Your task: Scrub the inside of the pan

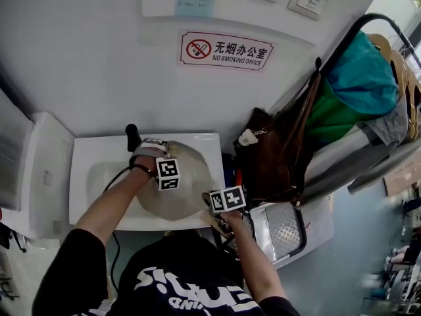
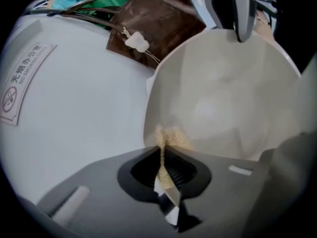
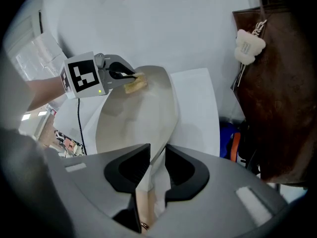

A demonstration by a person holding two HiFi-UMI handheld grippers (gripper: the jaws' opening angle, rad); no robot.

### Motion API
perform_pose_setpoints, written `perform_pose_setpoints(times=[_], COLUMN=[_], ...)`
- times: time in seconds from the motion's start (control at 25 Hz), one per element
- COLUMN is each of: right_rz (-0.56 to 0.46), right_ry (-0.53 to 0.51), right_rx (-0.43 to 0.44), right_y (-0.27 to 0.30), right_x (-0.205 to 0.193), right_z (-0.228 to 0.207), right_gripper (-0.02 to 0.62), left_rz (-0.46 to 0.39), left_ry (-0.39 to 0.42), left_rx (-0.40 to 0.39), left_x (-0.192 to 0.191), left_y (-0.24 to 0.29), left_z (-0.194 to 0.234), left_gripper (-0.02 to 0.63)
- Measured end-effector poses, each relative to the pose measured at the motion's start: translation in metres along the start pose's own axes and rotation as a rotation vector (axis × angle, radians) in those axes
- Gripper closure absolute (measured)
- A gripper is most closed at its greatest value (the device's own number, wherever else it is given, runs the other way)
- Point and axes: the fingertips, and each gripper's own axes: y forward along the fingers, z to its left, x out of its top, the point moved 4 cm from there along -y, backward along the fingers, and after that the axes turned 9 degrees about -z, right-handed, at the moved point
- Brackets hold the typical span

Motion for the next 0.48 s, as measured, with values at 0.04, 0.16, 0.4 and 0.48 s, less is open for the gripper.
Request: perform_pose_setpoints(times=[0.04,0.16,0.4,0.48], right_rz=[0.000,0.002,-0.004,-0.007], right_ry=[-0.001,-0.006,-0.008,-0.007], right_rx=[0.002,0.009,0.017,0.021], right_y=[0.000,-0.001,-0.001,-0.001], right_x=[0.000,0.000,0.000,0.000], right_z=[0.000,0.000,0.000,0.000], right_gripper=[0.495,0.495,0.496,0.497], left_rz=[-0.013,-0.046,-0.127,-0.155], left_ry=[-0.024,-0.079,-0.274,-0.334], left_rx=[0.014,0.044,0.021,0.000], left_x=[0.003,0.012,0.040,0.052], left_y=[0.000,-0.002,0.001,0.001], left_z=[0.003,0.008,0.008,0.003], left_gripper=[0.584,0.584,0.584,0.585])
